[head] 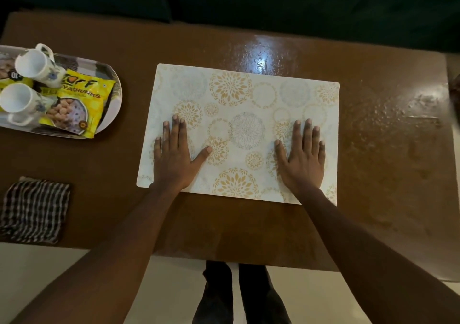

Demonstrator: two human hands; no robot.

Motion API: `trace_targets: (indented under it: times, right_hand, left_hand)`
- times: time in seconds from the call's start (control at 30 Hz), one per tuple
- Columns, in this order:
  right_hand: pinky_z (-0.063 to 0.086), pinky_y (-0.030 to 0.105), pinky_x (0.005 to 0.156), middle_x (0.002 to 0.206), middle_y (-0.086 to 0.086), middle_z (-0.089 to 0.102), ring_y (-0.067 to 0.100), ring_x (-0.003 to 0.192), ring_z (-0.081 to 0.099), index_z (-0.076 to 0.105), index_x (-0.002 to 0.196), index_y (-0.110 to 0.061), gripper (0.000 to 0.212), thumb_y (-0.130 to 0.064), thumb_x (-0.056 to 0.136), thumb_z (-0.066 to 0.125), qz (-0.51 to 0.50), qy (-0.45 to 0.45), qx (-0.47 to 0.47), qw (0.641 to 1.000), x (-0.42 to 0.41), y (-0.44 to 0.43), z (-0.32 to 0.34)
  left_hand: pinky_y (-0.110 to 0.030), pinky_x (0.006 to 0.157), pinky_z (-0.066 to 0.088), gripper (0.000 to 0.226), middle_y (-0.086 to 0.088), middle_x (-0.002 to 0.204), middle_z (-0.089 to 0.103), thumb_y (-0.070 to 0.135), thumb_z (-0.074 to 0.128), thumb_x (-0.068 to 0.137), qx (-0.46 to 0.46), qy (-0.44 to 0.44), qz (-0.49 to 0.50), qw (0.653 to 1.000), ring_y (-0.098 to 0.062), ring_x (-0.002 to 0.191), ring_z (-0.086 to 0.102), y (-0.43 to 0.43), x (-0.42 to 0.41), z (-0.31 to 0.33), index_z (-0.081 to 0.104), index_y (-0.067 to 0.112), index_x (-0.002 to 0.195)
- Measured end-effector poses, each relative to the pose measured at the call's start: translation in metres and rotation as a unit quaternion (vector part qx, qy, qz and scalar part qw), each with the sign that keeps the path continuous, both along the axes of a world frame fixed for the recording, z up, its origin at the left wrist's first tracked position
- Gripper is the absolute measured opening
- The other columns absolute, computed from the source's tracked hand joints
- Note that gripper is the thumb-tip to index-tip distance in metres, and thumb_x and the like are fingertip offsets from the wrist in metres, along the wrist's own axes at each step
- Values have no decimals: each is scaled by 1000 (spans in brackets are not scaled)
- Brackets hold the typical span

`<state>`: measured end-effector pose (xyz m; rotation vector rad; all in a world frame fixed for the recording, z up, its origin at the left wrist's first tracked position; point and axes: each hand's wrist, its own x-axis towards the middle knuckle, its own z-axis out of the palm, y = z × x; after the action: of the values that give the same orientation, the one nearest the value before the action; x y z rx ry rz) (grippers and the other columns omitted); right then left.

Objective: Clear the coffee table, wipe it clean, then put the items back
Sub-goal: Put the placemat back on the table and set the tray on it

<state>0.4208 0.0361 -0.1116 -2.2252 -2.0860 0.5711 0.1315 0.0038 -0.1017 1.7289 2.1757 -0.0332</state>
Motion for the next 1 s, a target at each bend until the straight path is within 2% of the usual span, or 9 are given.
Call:
trace_targets:
  times: [0.67,1.0]
  right_hand:
    - [-7,41,124,167,-2,-14,18,152,-16,-8,159,-27,73,-64,100,15,11,-28,11,999,0,-8,-1]
    - [-10,38,123,166,-2,-14,17,152,-17,-7,159,-27,74,-66,99,14,12,-31,13,999,0,-7,2]
  left_hand:
    - [-42,119,-3,98,-2,163,-12,79,22,85,10,3,10,1000,-20,149,-12,-11,3,-2,-9,18,155]
    - [-41,118,-7,97,1,161,-20,80,20,85,-16,-14,15,1000,-18,148,-20,-11,4,3,-14,20,154]
